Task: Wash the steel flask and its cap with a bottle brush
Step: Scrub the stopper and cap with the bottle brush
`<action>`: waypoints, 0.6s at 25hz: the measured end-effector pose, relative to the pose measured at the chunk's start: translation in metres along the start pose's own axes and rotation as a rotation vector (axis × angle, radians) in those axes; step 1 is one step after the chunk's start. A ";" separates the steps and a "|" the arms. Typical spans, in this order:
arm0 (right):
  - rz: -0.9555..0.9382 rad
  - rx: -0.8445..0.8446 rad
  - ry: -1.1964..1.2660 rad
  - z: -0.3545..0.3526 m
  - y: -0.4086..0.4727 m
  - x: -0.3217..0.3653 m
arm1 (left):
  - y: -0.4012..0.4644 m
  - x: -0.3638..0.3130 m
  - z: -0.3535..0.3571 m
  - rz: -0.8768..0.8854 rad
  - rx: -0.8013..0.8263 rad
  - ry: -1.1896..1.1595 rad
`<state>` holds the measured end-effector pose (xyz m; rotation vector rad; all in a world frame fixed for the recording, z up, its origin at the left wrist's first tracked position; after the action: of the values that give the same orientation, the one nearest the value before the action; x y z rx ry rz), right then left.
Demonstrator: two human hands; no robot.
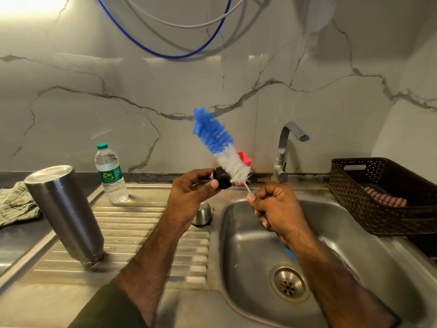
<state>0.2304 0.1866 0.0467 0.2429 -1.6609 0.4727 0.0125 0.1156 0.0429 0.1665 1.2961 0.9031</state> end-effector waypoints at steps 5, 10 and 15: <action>0.054 0.038 -0.105 -0.005 0.004 -0.009 | 0.007 -0.003 -0.019 -0.005 -0.272 -0.161; 0.035 -0.005 -0.036 -0.009 0.002 -0.004 | 0.004 0.002 -0.013 -0.012 -0.145 -0.074; -0.007 0.026 -0.037 -0.005 -0.002 0.000 | 0.004 0.004 -0.008 0.011 -0.145 -0.054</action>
<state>0.2357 0.1875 0.0477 0.2782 -1.6903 0.4876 0.0038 0.1176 0.0399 0.0845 1.1761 0.9920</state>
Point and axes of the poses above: each hand's wrist, its own y-axis towards the middle knuckle, its own z-axis out of the palm, x = y × z, the point moved 7 cm from there along y, towards the middle knuckle, and after that the axes turned 14 degrees about z, right-handed, at the moved point
